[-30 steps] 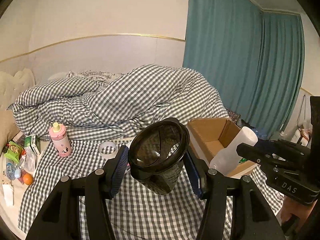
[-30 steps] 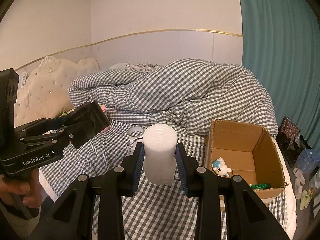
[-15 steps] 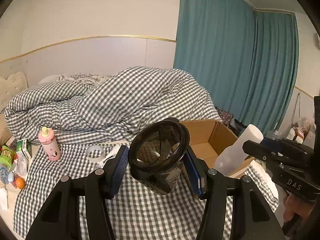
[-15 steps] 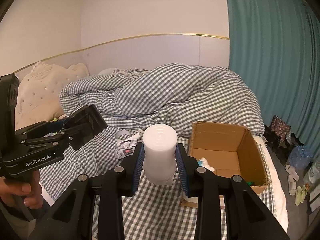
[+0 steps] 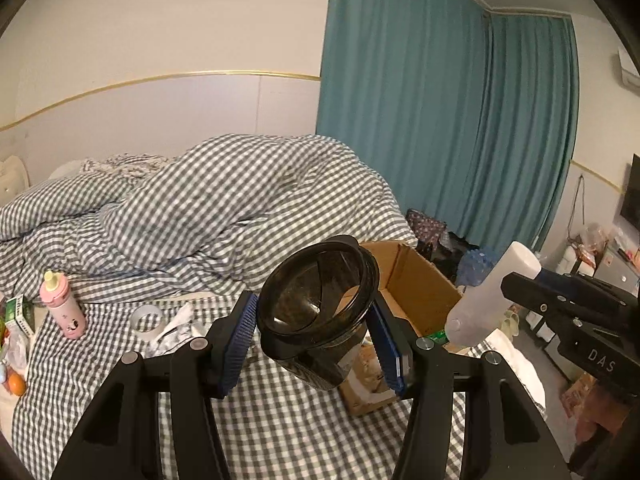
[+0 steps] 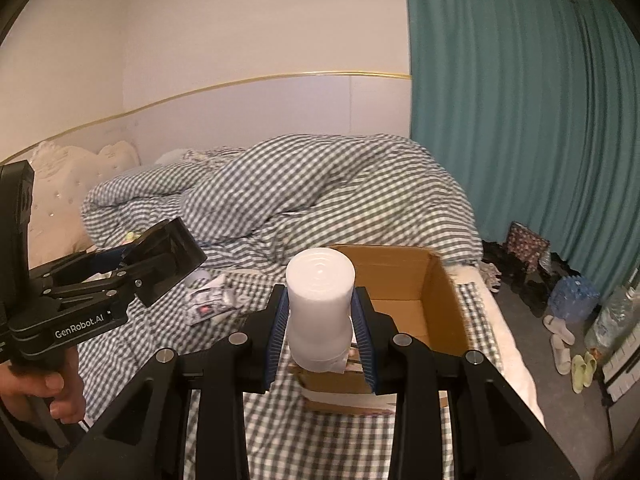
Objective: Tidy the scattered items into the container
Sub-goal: 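Carry the black cup with the left gripper while the right carries the white bottle over the box, then open both grippers to drop the cup and bottle into the box, then move both grippers back from the box toward the remaining items on the bed, then approach the tissue pack with the left gripper while the right approaches the bracelet, then grasp the floral tissue pack with the left gripper while the right grasps the bead bracelet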
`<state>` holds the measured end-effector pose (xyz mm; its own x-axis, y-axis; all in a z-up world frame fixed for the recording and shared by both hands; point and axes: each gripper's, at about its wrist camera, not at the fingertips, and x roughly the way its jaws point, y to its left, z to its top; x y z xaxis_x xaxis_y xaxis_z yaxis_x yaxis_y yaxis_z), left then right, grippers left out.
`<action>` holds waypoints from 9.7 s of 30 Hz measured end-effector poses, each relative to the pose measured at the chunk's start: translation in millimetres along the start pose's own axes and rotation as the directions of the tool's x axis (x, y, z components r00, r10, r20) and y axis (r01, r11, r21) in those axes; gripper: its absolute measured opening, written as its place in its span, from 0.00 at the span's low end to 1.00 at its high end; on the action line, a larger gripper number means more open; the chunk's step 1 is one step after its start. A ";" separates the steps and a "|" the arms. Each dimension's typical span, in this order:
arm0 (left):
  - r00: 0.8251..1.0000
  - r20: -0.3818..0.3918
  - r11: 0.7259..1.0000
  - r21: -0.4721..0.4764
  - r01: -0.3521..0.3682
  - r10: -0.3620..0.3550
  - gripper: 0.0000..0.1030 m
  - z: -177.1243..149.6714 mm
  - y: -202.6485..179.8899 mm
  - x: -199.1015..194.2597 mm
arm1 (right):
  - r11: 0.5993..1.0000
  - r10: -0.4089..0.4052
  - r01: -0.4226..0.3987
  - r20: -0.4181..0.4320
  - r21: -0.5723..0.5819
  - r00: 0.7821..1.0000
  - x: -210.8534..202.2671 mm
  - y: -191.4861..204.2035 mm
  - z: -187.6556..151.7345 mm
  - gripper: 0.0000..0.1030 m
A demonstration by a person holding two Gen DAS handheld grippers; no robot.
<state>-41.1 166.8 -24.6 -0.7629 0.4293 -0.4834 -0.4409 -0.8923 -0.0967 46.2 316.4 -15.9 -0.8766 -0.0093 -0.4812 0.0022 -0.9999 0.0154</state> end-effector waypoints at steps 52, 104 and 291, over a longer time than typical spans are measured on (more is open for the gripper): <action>0.971 -0.231 0.992 0.084 0.091 -0.069 0.55 -23.0 -76.3 177.7 | 0.989 -0.088 0.106 -0.166 0.101 0.982 123.7 -119.1 -29.9 0.31; 0.996 -0.086 0.996 0.075 0.037 -0.030 0.72 14.8 -51.6 74.1 | 0.989 -0.125 0.129 -0.046 0.078 0.991 49.0 -77.4 1.1 0.55; 0.866 -0.455 0.937 -0.162 -0.308 0.206 1.00 -163.1 277.0 245.6 | 0.986 0.056 -0.121 -0.462 -0.112 0.885 422.5 142.0 -123.7 1.00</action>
<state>-273.4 2.4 -312.0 -0.5362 0.1245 -0.8349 -0.1015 -0.9914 -0.0827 -264.2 168.9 -325.4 -0.5537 -0.0701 -0.8298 0.1620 -0.9865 -0.0248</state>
